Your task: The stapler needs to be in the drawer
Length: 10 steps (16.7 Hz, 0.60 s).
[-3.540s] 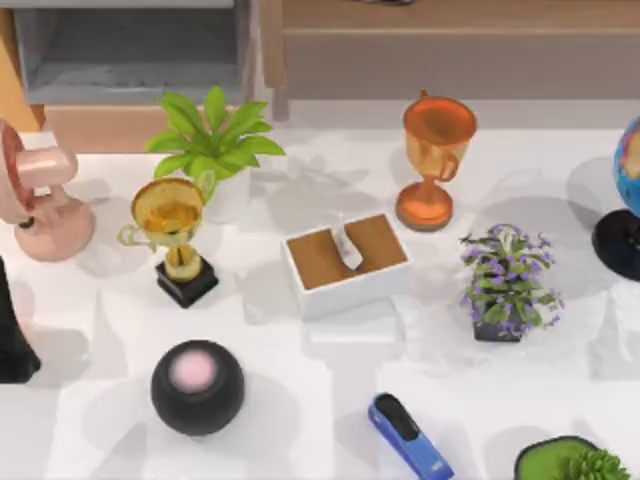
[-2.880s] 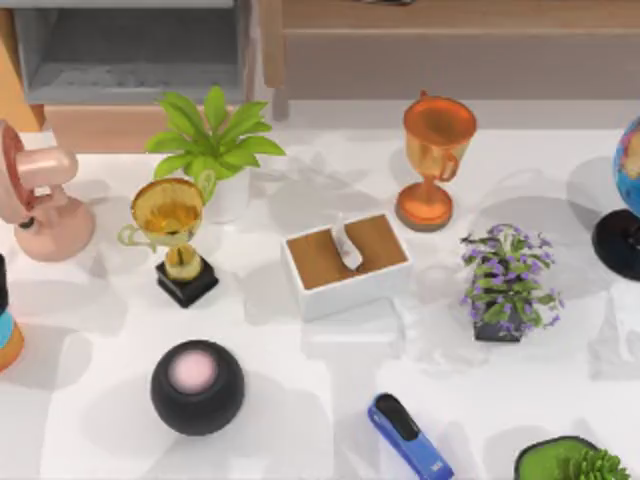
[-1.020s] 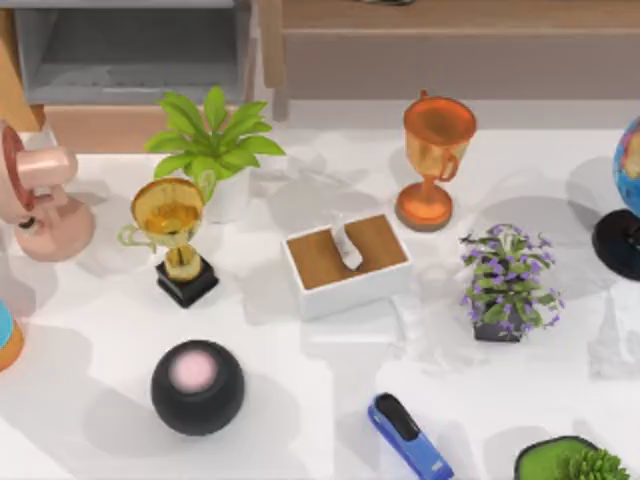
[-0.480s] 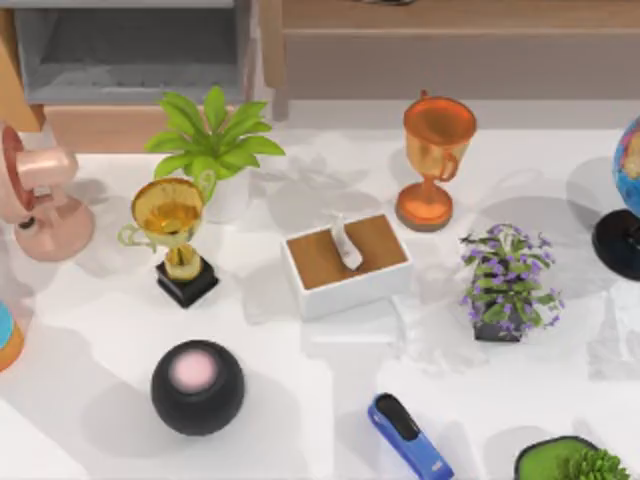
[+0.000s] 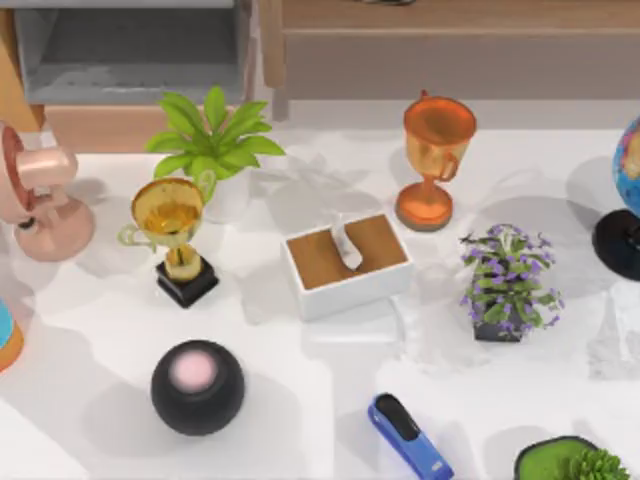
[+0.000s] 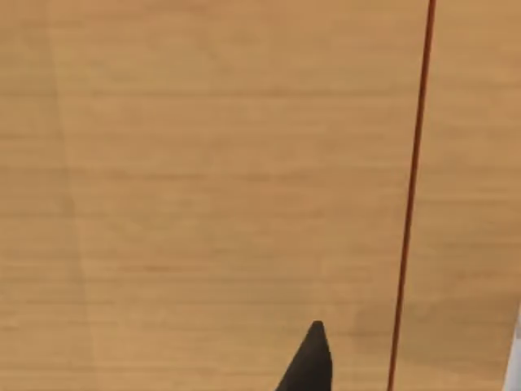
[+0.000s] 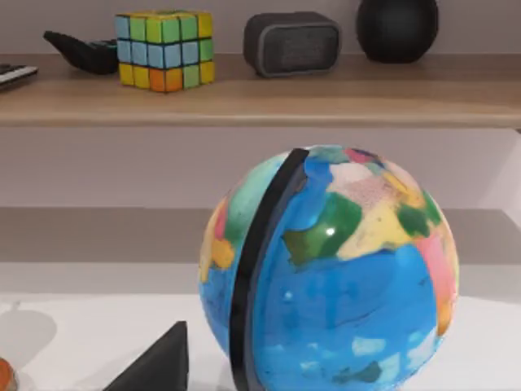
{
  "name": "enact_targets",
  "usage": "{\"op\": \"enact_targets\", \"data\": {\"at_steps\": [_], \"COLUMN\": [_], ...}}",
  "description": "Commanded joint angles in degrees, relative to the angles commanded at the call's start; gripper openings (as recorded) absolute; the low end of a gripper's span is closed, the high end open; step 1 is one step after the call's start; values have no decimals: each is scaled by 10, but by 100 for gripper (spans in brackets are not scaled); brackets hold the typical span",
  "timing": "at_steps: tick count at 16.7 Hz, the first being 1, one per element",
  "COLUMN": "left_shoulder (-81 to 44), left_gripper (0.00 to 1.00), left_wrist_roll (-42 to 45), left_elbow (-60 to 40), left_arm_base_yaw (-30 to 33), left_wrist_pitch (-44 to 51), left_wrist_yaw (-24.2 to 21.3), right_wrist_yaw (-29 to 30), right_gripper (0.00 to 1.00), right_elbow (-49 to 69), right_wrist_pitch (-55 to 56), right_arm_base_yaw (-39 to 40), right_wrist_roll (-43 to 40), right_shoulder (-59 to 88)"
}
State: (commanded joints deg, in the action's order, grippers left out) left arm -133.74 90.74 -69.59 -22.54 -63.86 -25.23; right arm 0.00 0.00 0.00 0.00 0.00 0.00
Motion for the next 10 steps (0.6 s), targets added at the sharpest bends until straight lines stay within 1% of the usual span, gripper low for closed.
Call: {"op": "enact_targets", "data": {"at_steps": [4, 5, 10], "left_shoulder": [0, 0, 0], "left_gripper": [2, 0, 0], "left_wrist_roll": [0, 0, 0], "left_elbow": [0, 0, 0], "left_arm_base_yaw": [0, 0, 0], "left_wrist_pitch": [0, 0, 0], "left_wrist_yaw": [0, 0, 0], "right_wrist_yaw": [0, 0, 0], "right_gripper": [100, 100, 100], "right_elbow": [0, 0, 0], "right_wrist_pitch": [0, 0, 0], "right_arm_base_yaw": [0, 0, 0], "right_wrist_roll": [0, 0, 0], "right_shoulder": [0, 0, 0]}}
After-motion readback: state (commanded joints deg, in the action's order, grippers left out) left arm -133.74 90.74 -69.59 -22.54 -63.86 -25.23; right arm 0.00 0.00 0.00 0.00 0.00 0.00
